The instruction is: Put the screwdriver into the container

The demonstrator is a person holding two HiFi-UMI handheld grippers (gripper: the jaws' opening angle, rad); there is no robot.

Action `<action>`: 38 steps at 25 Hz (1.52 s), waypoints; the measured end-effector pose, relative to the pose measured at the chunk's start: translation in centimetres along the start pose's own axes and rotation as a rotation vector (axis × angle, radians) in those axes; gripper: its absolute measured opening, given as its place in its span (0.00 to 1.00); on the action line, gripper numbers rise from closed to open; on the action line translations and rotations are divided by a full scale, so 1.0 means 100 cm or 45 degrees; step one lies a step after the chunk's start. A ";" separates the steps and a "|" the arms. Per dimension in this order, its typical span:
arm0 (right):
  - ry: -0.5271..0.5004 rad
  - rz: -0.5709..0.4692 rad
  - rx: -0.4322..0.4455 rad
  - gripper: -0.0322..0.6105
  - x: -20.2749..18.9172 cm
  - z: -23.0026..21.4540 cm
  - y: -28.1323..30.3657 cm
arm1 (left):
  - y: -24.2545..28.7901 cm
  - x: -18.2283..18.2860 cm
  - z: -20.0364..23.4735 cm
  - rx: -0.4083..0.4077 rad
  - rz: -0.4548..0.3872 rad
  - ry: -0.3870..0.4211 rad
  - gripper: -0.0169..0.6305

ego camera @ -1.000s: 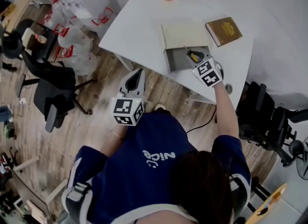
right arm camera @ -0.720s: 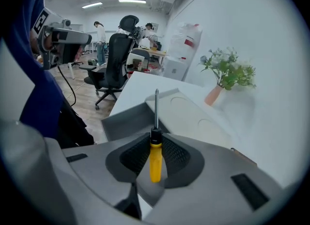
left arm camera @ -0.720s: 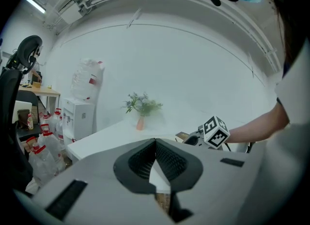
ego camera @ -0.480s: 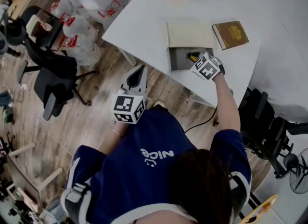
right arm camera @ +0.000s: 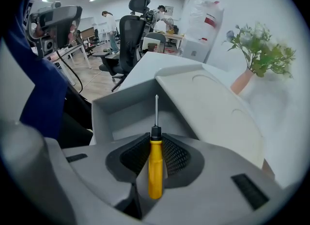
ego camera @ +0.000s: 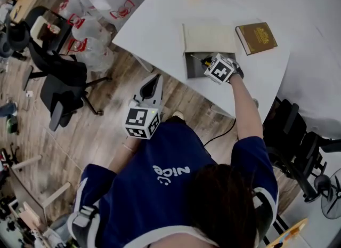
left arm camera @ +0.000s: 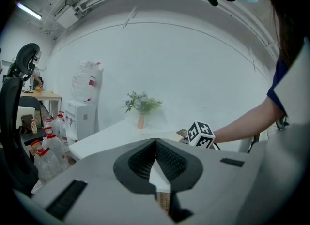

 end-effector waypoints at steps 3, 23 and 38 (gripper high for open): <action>0.022 0.030 -0.001 0.19 -0.004 -0.004 0.008 | -0.002 0.001 0.001 0.028 0.008 0.007 0.05; 0.279 -0.120 -0.042 0.29 -0.009 0.000 -0.004 | -0.003 -0.003 0.004 -0.016 0.005 -0.008 0.05; 0.659 -0.701 -0.331 0.29 -0.020 0.044 -0.111 | 0.000 0.003 0.005 -0.229 -0.085 0.008 0.05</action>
Point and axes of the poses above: the fingertips, and each gripper's own axes: y forward along the fingers, z to its left, x out of its top, the point moved 10 cm from there along -y, backward along the fingers, and after that the axes turned 14 degrees about y, right-handed, at the moved point
